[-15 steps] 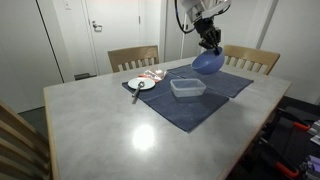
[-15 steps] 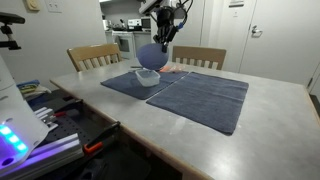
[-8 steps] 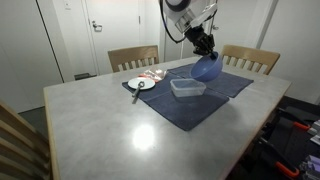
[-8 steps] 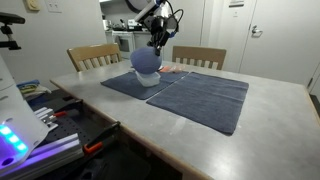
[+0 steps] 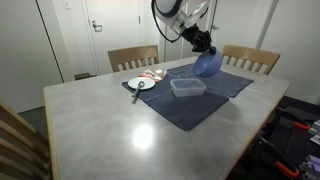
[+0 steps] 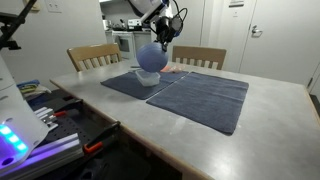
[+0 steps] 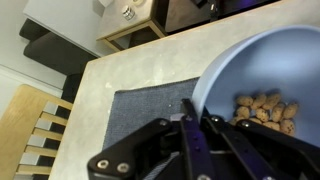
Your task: Pour the things in the bowl into the lunch box
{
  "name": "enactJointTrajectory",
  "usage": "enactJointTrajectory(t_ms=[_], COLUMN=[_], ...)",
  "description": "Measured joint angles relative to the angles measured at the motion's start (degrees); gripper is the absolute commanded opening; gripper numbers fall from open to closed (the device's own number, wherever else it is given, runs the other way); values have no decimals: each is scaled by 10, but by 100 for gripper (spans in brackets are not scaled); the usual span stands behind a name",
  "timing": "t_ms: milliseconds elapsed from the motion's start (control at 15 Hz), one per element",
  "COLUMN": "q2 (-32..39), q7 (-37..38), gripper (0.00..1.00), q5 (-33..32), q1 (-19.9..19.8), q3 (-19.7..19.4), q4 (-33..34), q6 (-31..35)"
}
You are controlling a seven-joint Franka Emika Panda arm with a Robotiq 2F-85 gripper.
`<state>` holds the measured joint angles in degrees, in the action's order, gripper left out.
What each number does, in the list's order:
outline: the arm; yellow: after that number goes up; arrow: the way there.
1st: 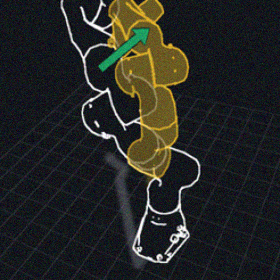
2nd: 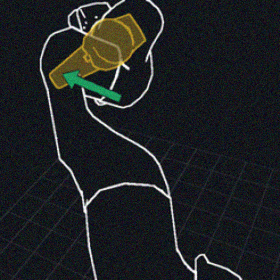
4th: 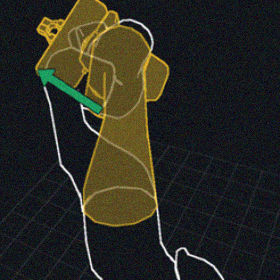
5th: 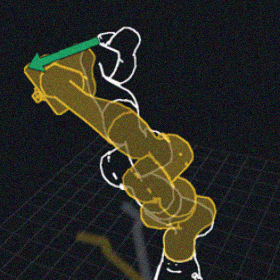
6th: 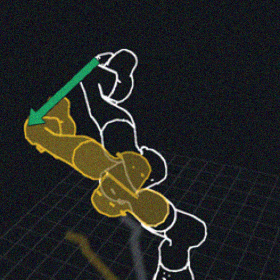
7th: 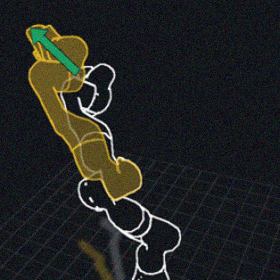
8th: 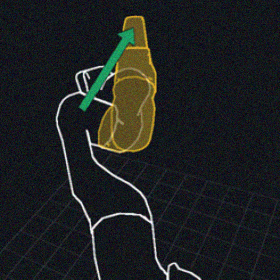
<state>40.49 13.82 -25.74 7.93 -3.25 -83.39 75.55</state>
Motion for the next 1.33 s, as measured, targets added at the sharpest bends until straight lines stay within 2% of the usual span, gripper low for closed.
enactJointTrajectory(t_ms=[800,1333], q2=[142,219], q7=[-73,-149], gripper=[1,1], q5=[-78,-160], q1=[40,74], q3=[0,0], q4=[191,290], q6=[-173,-241])
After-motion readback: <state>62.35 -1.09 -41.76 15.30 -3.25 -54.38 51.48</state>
